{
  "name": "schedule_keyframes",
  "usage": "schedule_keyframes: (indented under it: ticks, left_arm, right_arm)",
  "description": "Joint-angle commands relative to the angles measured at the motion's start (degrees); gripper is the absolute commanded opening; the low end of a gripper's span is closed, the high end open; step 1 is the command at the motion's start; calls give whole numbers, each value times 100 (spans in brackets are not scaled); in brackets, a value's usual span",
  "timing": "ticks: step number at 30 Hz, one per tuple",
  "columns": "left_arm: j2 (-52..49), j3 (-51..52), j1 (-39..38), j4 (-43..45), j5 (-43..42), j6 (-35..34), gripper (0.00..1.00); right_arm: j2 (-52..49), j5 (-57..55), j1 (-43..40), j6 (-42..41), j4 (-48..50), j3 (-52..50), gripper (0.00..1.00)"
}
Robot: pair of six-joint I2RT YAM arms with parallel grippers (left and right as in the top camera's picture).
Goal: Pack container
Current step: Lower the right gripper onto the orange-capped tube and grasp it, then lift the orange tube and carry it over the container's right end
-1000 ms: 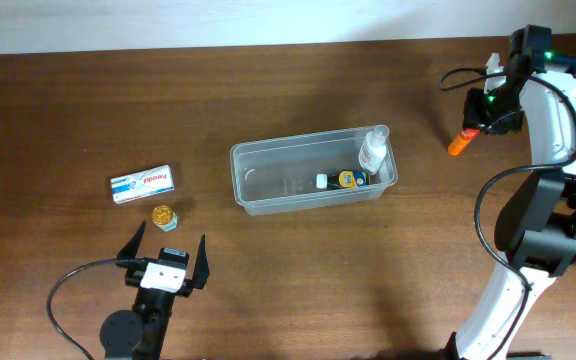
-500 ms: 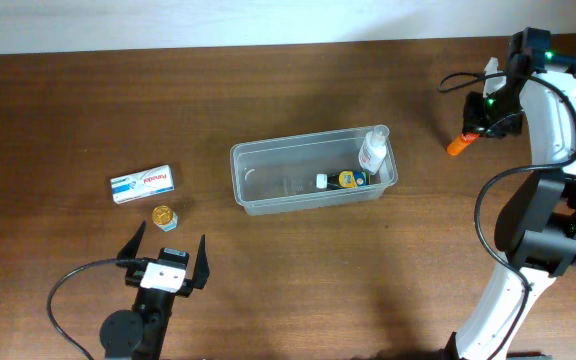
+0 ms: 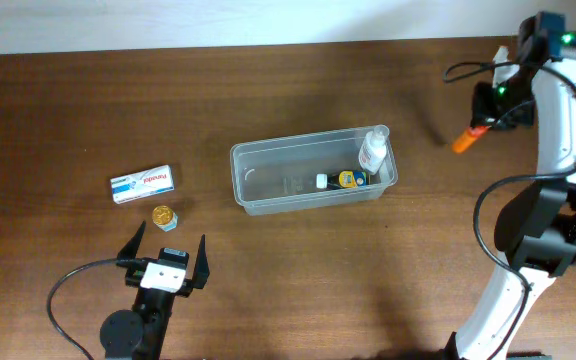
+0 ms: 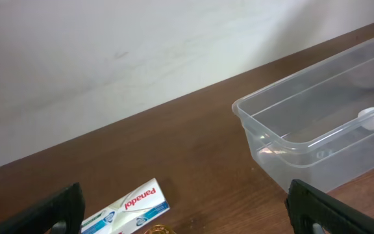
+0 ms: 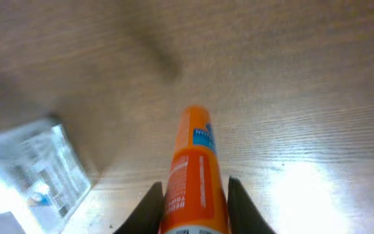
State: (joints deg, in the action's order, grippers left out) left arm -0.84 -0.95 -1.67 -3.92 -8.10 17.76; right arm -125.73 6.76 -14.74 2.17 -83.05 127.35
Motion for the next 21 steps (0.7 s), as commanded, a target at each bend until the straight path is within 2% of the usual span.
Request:
schedule_keyframes:
  ticks: [1, 7, 21]
  left_arm:
    - [55, 44, 35, -2, 42, -17, 99]
    - [55, 44, 35, -2, 42, -17, 99]
    - [55, 44, 35, -2, 42, -17, 99]
  right_arm:
    - [260, 61, 262, 42, -522, 968, 18]
    - [282, 83, 890, 42, -1432, 2081, 18]
    - [763, 186, 2256, -144, -1432, 2065, 19]
